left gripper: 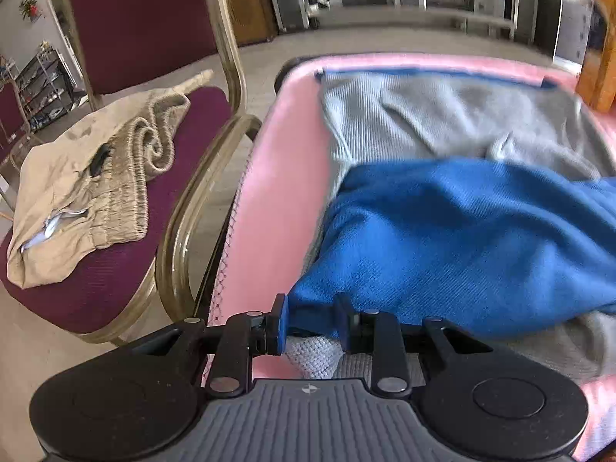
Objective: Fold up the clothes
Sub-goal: 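Open both tools to release the sleeves on the sweater, then smooth the folded blue sleeves flat with both open tools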
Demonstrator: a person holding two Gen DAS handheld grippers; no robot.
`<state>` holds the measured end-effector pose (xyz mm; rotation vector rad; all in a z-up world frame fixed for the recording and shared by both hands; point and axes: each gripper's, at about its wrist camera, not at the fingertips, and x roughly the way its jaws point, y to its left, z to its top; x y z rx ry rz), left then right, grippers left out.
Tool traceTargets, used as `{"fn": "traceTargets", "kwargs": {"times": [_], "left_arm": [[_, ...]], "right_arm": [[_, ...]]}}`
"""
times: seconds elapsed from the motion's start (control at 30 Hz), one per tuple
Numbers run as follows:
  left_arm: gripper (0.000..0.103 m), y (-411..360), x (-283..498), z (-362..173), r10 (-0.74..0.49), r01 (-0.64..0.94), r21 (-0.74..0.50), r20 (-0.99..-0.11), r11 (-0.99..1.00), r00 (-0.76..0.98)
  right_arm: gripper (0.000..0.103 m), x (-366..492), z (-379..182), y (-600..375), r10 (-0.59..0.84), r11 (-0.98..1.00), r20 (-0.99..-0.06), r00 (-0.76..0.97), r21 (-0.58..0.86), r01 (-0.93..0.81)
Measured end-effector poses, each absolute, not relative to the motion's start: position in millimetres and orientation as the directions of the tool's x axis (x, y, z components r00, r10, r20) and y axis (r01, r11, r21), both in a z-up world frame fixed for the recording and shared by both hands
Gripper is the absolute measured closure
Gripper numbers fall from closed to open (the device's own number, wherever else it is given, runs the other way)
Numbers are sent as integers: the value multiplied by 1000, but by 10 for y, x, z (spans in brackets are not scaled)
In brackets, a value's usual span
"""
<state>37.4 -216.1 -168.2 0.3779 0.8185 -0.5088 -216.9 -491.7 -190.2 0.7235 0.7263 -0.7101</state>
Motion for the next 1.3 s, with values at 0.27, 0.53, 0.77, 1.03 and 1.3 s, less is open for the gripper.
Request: {"fn": "traceTargets", "kwargs": {"times": [0.27,0.53,0.77,1.03,1.3], "left_arm": [[87,-1812,593,-1422,-384,448,-98,-693,889,610],[86,-2386,421,-1786,-301,597,136,-763,790,572],[84,-2428,363,-1981,-169,613,280,-803,739,571],[80,-2144,265,-1546,-337,597,131,-721,792,605],[80,-2658,637,-1541,-328,583,174,-684,794,651]], "right_arm": [[73,-2276,-1700,-5064,-361,516,-661,658,446,731],[77,-1844,-1975,-5123,-175,534,-684,708,538,652],[103,-1823,-2148,-5048,-216,544,-827,520,340,767],[87,-2099,-1844,-5034,-299,533,-746,595,387,752],[73,-1710,-1927,-5373,-233,499,-733,640,474,725]]}}
